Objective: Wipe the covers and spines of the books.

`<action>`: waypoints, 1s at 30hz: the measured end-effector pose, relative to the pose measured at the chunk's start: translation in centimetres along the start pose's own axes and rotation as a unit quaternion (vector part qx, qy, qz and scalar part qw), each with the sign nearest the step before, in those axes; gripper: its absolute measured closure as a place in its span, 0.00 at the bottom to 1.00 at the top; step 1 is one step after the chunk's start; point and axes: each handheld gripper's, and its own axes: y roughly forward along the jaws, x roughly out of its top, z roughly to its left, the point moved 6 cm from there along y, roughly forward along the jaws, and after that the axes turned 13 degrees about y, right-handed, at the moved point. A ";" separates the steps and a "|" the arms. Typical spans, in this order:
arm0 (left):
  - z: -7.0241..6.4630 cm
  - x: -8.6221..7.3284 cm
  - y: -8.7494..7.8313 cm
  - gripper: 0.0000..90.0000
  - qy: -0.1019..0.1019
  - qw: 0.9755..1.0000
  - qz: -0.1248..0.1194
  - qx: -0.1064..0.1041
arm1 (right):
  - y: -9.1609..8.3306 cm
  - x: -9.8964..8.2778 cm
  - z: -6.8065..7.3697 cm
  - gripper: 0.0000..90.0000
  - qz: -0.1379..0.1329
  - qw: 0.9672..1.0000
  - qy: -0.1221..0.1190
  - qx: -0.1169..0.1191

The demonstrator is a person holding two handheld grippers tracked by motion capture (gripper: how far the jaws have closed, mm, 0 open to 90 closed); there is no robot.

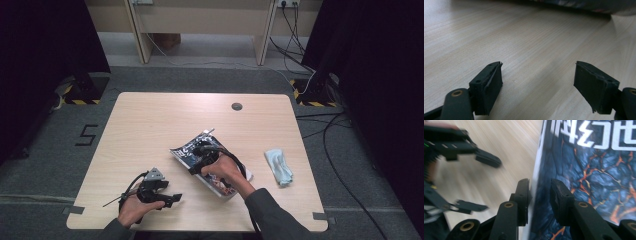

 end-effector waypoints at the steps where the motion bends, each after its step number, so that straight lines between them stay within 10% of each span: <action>1: 0.0 0.0 0.0 0.24 0.000 1.000 0.000 0.000 | -0.1 0.1 0.1 0.78 -0.004 1.000 0.004 0.005; 17: -0.4 0.2 0.2 0.24 0.002 1.000 0.000 -0.003 | -2.0 -0.6 -4.7 0.63 -0.050 0.996 0.024 -0.067; 30: -1.1 0.9 1.1 0.24 0.000 1.000 -0.010 -0.010 | -4.5 -2.7 -10.7 0.53 -0.092 0.985 0.085 -0.116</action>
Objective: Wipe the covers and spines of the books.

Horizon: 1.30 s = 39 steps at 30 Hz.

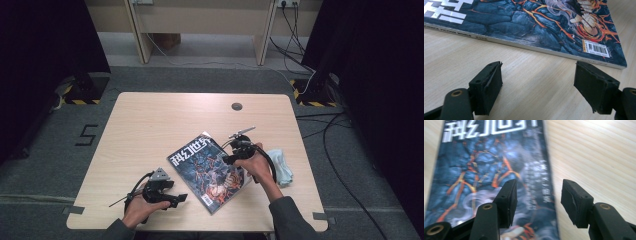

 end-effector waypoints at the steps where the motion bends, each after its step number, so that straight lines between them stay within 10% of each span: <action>1: 0.0 0.0 0.1 0.24 0.001 1.000 0.000 -0.001 | 0.1 -0.1 -0.3 0.52 -0.001 1.000 0.005 -0.003; 25: -1.5 2.2 2.7 0.22 0.002 1.000 -0.012 -0.012 | 1.6 -3.0 -2.1 0.50 0.001 0.999 0.029 0.014; 39: 0.9 3.4 3.6 0.20 -0.005 1.000 -0.006 0.015 | 0.3 -6.3 -1.0 0.48 -0.017 0.999 0.014 0.031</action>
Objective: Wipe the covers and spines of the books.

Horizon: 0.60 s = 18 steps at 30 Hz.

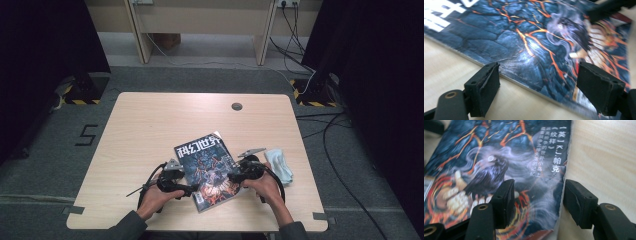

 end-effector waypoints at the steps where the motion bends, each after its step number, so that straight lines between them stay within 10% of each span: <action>1: 0.2 0.2 0.2 0.20 0.003 1.000 0.002 0.004 | -0.1 -0.3 0.0 0.48 -0.007 1.000 -0.004 0.003; 10: 2.0 1.2 1.2 0.21 0.011 1.000 0.005 0.023 | -1.0 -2.3 1.3 0.46 -0.001 1.000 -0.028 0.010; 18: -0.3 0.1 -0.4 0.24 0.048 0.999 0.013 0.011 | -0.8 -2.3 1.3 0.44 -0.012 0.999 -0.032 0.004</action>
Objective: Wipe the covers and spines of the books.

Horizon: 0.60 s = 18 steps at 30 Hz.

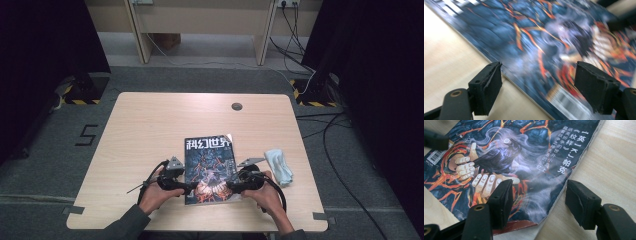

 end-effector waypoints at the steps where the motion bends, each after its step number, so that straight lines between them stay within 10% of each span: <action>1: -0.4 -0.2 0.0 0.24 0.006 1.000 0.006 -0.004 | 0.0 0.0 0.1 0.44 0.000 1.000 0.000 -0.002; 9: -1.1 -0.7 0.0 0.24 0.014 1.000 0.009 0.005 | 0.2 0.1 0.2 0.44 -0.004 1.000 -0.008 -0.010; 18: 1.4 -0.3 0.2 0.24 0.008 0.999 0.011 0.039 | 1.4 1.6 0.5 0.45 -0.023 0.999 -0.012 -0.026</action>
